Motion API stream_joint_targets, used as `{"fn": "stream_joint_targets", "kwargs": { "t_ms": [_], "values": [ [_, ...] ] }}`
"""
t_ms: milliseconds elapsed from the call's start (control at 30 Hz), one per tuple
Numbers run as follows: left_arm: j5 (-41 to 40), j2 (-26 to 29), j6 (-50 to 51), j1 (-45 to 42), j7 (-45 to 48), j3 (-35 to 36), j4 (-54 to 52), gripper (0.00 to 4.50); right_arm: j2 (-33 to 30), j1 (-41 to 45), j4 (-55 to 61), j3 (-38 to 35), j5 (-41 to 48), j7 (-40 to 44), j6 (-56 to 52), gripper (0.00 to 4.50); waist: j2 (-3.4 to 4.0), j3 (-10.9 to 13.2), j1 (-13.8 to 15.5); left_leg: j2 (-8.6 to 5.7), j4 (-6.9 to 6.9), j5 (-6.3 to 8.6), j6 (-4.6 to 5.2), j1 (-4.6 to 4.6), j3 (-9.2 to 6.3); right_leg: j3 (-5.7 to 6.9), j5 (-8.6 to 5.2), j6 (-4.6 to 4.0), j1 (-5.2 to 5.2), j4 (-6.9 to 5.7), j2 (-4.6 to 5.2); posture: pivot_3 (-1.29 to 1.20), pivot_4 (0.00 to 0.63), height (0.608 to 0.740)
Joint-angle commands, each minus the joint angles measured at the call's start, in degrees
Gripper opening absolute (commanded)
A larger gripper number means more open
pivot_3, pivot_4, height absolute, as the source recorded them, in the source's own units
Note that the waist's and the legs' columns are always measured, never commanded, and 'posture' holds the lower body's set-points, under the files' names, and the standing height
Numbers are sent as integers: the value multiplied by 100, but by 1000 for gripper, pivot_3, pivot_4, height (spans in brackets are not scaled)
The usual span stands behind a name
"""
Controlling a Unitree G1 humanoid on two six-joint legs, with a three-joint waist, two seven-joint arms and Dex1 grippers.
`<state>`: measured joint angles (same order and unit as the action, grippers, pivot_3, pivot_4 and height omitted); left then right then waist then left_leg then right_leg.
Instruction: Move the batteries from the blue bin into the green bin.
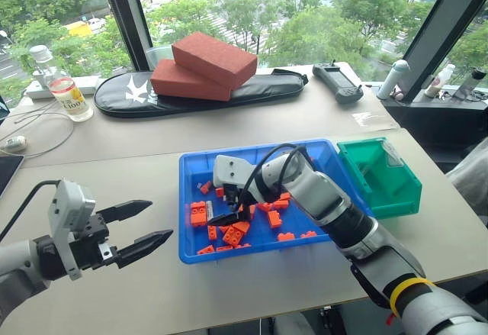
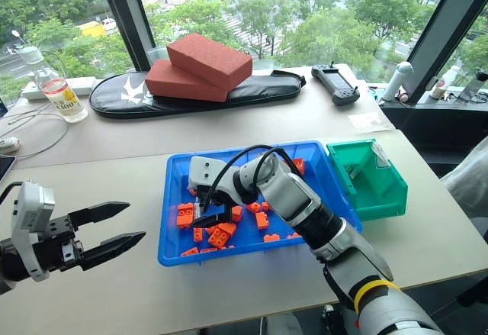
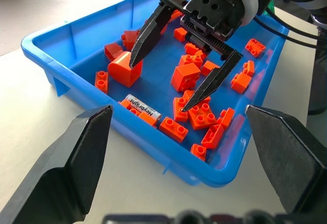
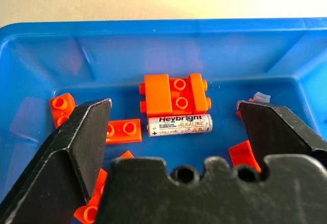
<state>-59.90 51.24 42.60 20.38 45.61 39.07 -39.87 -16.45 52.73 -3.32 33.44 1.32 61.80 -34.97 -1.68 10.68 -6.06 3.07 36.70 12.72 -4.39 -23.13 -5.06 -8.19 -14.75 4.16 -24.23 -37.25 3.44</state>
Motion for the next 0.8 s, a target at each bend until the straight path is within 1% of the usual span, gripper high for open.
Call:
{"fn": "stream_joint_targets", "kwargs": {
  "t_ms": [33,200,400,800],
  "values": [
    [-38,-23,-27,34,-16,114,-121,4500,203,200,-265,41,-92,-24,359,4455,0,0,-1,0,0,0,0,1,0,0,0,0,0,0,0,0,150,740],
    [-65,-29,-12,80,-34,151,-143,4500,363,257,-703,60,-235,-28,602,4455,0,0,-18,0,0,0,0,1,0,1,0,0,0,0,0,0,150,740],
    [-97,-30,-13,133,-48,188,-161,4500,487,190,-857,106,-348,-27,719,4455,0,0,-26,0,0,0,0,0,-1,1,0,0,0,-1,0,0,150,740],
    [-128,7,-18,120,-93,185,-158,4500,545,111,-1396,230,-702,-101,1056,4455,0,0,-46,0,0,0,0,7,-2,1,0,0,6,-2,0,0,150,740]
  ]
}}
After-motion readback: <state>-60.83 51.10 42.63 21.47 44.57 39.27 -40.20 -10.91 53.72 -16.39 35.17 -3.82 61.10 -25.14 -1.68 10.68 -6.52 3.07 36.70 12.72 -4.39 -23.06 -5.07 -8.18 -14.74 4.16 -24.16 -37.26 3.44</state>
